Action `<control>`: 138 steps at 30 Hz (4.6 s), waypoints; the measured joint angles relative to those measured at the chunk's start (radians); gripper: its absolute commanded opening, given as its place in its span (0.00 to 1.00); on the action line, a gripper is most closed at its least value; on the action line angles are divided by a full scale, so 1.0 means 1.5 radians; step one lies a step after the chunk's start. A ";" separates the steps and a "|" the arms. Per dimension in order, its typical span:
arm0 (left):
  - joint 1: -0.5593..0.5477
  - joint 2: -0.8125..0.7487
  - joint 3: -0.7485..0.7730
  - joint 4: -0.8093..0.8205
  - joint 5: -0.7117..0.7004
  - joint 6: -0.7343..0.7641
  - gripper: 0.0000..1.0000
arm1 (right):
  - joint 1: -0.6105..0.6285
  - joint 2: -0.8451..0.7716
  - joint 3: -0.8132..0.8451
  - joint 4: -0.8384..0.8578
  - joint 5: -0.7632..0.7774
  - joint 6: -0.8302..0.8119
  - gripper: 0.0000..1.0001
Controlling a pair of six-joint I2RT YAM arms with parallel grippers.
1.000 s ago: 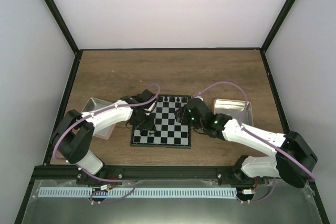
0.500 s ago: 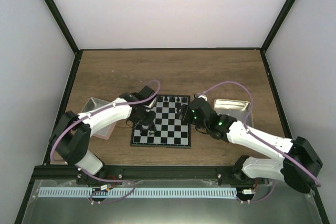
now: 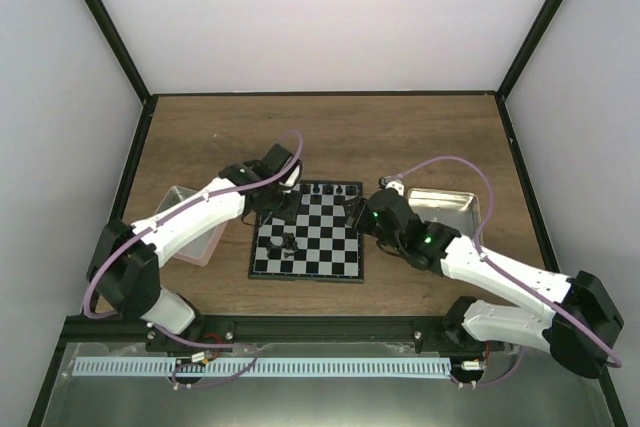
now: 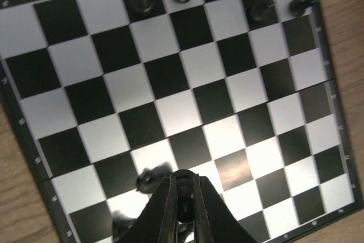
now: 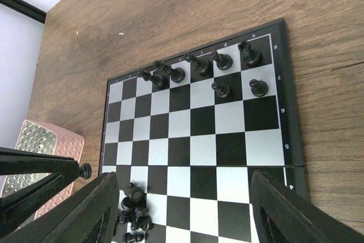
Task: Set up the chess pieces on the board
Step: Place the chess piece on the chessboard, then pick up the chess piece from the chessboard.
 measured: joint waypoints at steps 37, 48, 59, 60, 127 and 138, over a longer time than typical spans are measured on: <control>-0.044 0.367 0.278 0.029 -0.044 0.004 0.10 | 0.000 -0.114 -0.066 -0.051 0.110 0.041 0.68; -0.044 0.385 0.300 0.031 -0.050 0.004 0.11 | 0.000 -0.114 -0.068 -0.054 0.110 0.044 0.68; -0.044 0.404 0.311 0.032 -0.056 0.010 0.23 | 0.000 -0.114 -0.068 -0.057 0.110 0.044 0.68; -0.044 0.404 0.311 0.032 -0.057 0.012 0.24 | 0.000 -0.114 -0.068 -0.058 0.110 0.044 0.68; -0.030 -0.544 -0.217 0.370 -0.479 0.099 0.75 | 0.142 0.489 0.324 -0.140 -0.126 -0.141 0.08; -0.030 -0.552 -0.218 0.370 -0.494 0.100 0.75 | 0.142 0.487 0.335 -0.178 -0.053 -0.141 0.04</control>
